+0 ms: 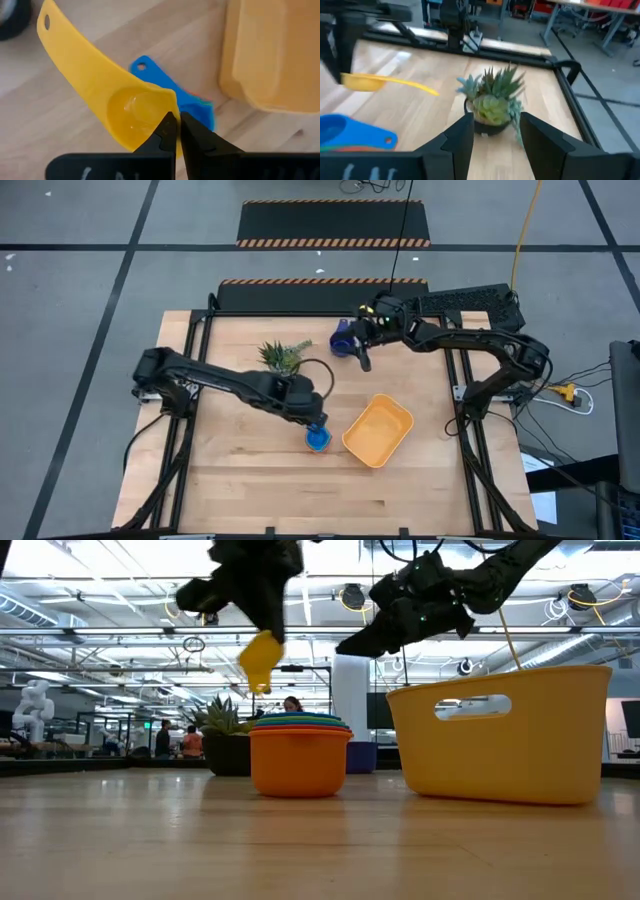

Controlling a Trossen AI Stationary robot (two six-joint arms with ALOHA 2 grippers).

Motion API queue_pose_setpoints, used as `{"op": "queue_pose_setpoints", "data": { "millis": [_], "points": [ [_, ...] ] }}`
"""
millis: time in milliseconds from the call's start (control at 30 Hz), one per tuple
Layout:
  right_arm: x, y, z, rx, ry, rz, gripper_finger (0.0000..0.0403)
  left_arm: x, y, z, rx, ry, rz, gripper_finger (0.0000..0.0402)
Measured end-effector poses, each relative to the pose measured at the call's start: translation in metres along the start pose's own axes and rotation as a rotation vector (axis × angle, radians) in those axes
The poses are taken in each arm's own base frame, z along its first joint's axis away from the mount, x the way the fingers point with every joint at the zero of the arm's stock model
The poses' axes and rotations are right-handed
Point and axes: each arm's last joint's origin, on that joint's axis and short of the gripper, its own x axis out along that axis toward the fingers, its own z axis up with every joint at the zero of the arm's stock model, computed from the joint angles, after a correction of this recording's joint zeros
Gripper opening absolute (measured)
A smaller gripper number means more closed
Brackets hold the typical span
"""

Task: Nest measuring cups in basket
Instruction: Stack the yellow measuring cup on the light blue measuring cups

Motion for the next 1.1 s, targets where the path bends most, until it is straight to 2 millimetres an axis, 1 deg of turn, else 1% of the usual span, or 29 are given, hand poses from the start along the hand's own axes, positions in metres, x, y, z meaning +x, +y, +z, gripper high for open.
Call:
{"op": "queue_pose_setpoints", "data": {
  "millis": [133,333,500,600,767,867,1033,1100],
  "points": [
    [-0.018,-0.005,0.006,-0.01,0.011,-0.036,0.0153,0.008,-0.015,0.003,-0.045,-0.001,-0.007,0.0007],
    [-0.049,-0.017,0.019,-0.026,-0.023,-0.128,0.0153,0.029,-0.025,0.0,-0.102,0.087,0.006,0.0007],
    [-0.067,-0.025,0.025,-0.014,-0.049,-0.191,0.0153,0.032,-0.035,-0.008,-0.133,0.103,-0.021,0.0007],
    [-0.071,-0.028,0.024,-0.011,-0.05,-0.209,0.0153,0.031,-0.04,-0.012,-0.156,0.101,-0.045,0.0007],
    [-0.073,-0.03,0.021,-0.009,-0.051,-0.22,0.0153,0.032,-0.043,-0.022,-0.141,0.106,-0.041,0.0007],
    [-0.071,-0.028,0.015,-0.001,-0.052,-0.22,0.0153,0.033,-0.044,-0.027,-0.131,0.114,-0.03,0.0009],
    [-0.07,-0.025,0.004,0.006,-0.072,-0.224,0.0153,0.048,-0.045,-0.031,-0.11,0.131,-0.005,0.0013],
    [-0.07,-0.023,-0.002,0.007,-0.072,-0.225,0.0153,0.052,-0.048,-0.031,-0.105,0.14,-0.021,0.001]
  ]
}}
